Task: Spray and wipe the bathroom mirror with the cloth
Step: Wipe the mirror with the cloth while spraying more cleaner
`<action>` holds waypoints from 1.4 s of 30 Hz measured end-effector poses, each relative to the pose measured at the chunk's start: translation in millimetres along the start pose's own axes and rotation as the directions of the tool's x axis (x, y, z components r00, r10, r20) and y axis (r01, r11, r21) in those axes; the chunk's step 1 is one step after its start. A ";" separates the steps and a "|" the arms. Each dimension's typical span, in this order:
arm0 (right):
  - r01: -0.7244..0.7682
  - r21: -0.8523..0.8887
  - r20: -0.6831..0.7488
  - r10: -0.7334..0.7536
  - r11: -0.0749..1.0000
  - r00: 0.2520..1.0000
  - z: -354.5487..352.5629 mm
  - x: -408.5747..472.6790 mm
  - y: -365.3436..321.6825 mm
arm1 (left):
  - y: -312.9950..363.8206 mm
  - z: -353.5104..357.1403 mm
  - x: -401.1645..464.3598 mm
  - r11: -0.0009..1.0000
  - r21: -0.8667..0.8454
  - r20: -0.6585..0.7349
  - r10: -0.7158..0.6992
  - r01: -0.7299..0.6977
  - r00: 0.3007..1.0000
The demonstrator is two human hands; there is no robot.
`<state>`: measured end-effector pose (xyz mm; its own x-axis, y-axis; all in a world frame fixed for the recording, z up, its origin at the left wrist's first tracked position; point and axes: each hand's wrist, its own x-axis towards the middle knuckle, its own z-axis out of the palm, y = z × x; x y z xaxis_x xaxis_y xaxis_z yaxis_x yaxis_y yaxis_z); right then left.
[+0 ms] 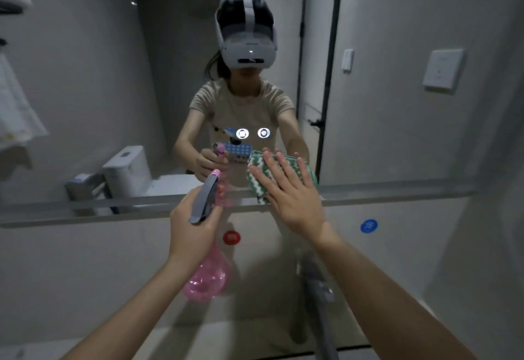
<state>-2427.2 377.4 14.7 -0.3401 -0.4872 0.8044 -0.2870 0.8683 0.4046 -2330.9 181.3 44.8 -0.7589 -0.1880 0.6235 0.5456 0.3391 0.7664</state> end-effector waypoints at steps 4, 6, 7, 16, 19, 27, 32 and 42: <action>-0.015 0.007 -0.015 0.015 1.000 1.000 -7.3 -36.0 64.7 | 16.0 66.2 -5.5 0.998 -0.043 -0.015 -0.038 0.038 0.999; -0.016 -0.012 -0.030 0.016 1.000 0.999 -10.2 -57.7 103.7 | 30.0 105.0 -11.0 0.999 -0.048 -0.007 -0.016 0.016 1.000; -0.018 -0.024 -0.043 0.017 1.000 0.999 -11.4 -68.3 123.0 | 37.9 125.1 -13.8 0.999 -0.049 0.010 -0.003 0.003 1.000; -0.176 -0.108 -0.147 0.159 0.978 0.976 -14.4 -153.4 262.1 | 77.6 280.2 -25.6 0.971 -0.233 0.118 -0.018 0.045 0.993; -0.274 -0.107 -0.142 0.258 0.956 0.956 -18.2 -179.9 296.6 | 82.5 313.5 -33.2 0.963 -0.258 0.169 -0.039 0.083 0.985; -0.361 -0.114 -0.058 0.357 0.925 0.932 -20.1 -188.6 306.1 | 82.2 342.3 -48.4 0.947 -0.299 0.217 -0.056 0.120 0.975; -0.502 -0.039 -0.100 0.496 0.864 0.863 -14.4 -174.7 276.1 | 72.3 308.0 -43.8 0.968 -0.225 0.164 -0.072 0.108 0.984; -0.334 0.007 -0.166 0.331 0.942 0.929 -10.5 -66.3 133.7 | 46.2 183.0 -37.0 0.972 -0.206 0.011 -0.117 0.116 0.993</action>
<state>-2433.7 526.8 19.9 -0.2621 -0.1500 0.9533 -0.1626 0.9806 0.1096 -2342.7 372.6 28.9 -0.8213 -0.2159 0.5281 0.5151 0.1175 0.8490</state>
